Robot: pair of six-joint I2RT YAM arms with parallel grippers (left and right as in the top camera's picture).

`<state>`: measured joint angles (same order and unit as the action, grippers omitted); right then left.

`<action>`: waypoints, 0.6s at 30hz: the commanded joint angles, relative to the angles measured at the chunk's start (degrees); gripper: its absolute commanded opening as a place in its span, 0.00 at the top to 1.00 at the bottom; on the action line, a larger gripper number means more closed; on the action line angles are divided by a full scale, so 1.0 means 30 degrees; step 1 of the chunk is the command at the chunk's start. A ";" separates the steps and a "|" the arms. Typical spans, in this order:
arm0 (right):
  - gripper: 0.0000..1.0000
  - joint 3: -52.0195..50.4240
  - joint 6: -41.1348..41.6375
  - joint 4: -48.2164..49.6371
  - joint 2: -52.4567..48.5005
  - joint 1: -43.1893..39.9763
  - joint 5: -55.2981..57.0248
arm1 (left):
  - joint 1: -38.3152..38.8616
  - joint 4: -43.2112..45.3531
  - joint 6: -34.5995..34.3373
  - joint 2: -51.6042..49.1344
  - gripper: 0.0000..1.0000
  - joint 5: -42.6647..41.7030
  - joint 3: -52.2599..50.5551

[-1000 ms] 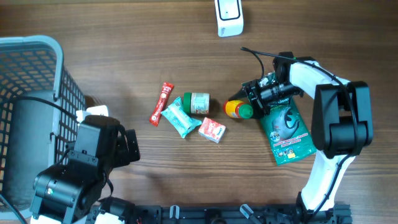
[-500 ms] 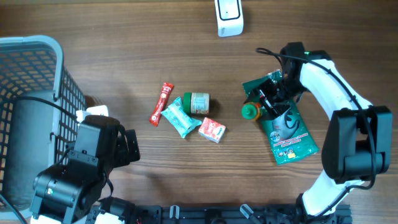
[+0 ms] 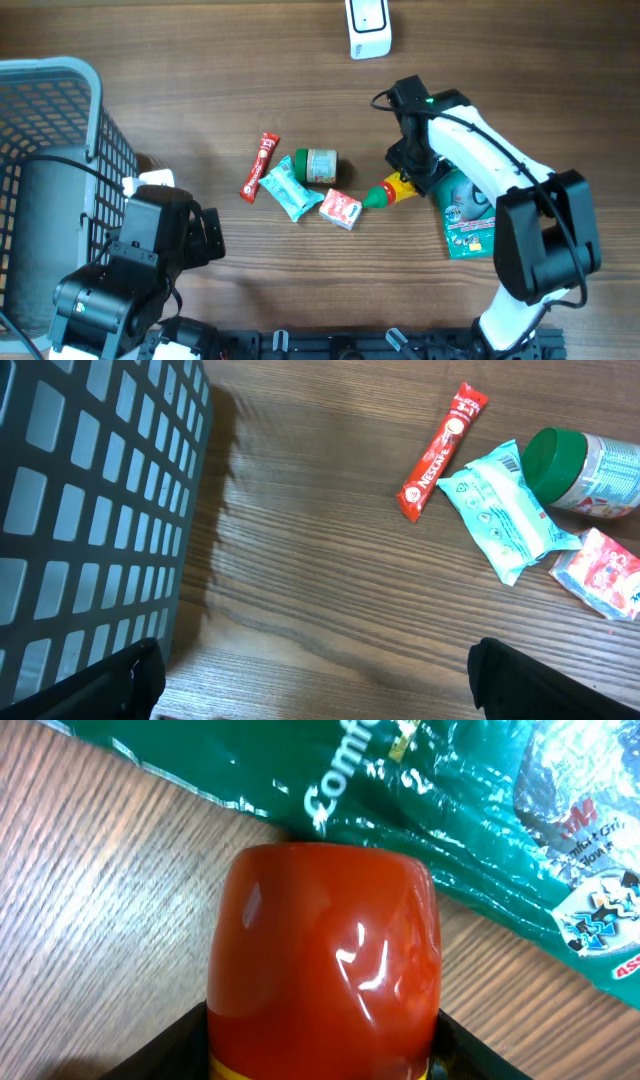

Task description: Scan the item barcode

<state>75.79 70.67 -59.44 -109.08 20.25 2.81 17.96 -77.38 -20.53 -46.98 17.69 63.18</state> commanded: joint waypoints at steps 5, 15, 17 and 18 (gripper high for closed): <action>0.52 0.0000 -0.0291 0.0393 -0.1996 0.0058 0.1202 | 0.0036 0.0036 -0.0321 0.0000 0.00 -0.0095 0.0036; 0.20 0.1821 -0.5100 -0.1078 -0.2055 -0.0393 0.0051 | 0.0036 0.0036 -0.0313 0.0000 0.00 -0.0095 0.0036; 0.16 0.2579 -0.6419 -0.1566 -0.1989 -0.0546 0.0051 | 0.0036 0.0036 -0.0321 0.0000 0.00 -0.0095 0.0036; 0.14 0.2616 -0.6819 -0.1457 -0.1989 -0.0583 0.0080 | 0.0036 0.0036 -0.0313 0.0000 0.00 -0.0095 0.0036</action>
<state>80.38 56.84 -63.83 -115.07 19.22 3.46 17.96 -77.36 -20.53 -46.98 17.69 63.18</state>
